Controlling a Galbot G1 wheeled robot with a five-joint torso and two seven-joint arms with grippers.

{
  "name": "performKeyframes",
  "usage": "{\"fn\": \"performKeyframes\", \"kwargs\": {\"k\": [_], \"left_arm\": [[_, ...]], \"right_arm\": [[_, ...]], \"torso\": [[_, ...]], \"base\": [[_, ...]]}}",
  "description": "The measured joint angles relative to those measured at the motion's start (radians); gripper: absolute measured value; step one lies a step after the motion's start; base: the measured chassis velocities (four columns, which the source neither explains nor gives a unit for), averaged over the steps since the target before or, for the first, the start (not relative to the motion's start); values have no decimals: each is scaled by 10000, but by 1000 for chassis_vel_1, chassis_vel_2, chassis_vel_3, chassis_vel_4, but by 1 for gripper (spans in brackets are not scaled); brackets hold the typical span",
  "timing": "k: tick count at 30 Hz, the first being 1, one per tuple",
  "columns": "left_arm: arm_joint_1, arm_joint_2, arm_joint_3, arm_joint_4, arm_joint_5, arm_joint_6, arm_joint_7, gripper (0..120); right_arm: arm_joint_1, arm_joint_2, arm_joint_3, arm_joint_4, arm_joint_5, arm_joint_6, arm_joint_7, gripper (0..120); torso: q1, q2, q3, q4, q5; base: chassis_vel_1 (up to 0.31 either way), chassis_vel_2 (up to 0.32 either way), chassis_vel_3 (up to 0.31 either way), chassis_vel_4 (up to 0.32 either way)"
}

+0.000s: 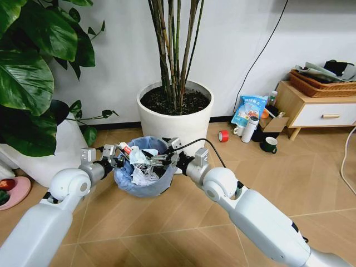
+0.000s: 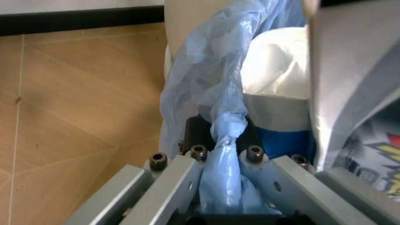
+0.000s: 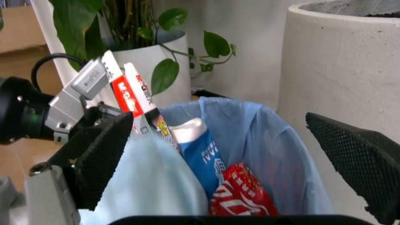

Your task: Pick up the trash bin and place the garbage on the floor into it.

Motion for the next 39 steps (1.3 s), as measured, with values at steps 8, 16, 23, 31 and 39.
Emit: {"fn": "performKeyframes", "kwargs": {"k": [8, 16, 23, 31, 39], "left_arm": [[84, -12, -101, -44, 8, -8, 0, 0], [182, -93, -283, 237, 350, -153, 63, 0], [445, -107, -510, 224, 482, -194, 115, 0], [663, -194, -634, 97, 570, -225, 94, 0], [658, -217, -577, 59, 551, -225, 8, 0]], "right_arm": [[272, -12, -107, -24, 38, -70, -9, 100], [-92, -164, 246, 328, 20, -148, 471, 100], [-1666, -640, 1600, 629, -618, -195, 740, 100], [-3227, -920, 3121, 1175, -1215, -216, 684, 100], [-3979, -848, 3719, 1556, -1466, -215, 655, 100]], "torso": [[0, 0, 0, 0, 0], [0, 1, 0, 1, 1], [0, 2, -1, -3, 2], [-1, 2, -2, -2, 3], [0, 2, -2, -1, 1]], "base": [[0, 0, 0, 0], [0, 0, 0, 0], [0, 0, 0, 0], [0, 0, 0, 0], [0, 0, 0, 0]]}}
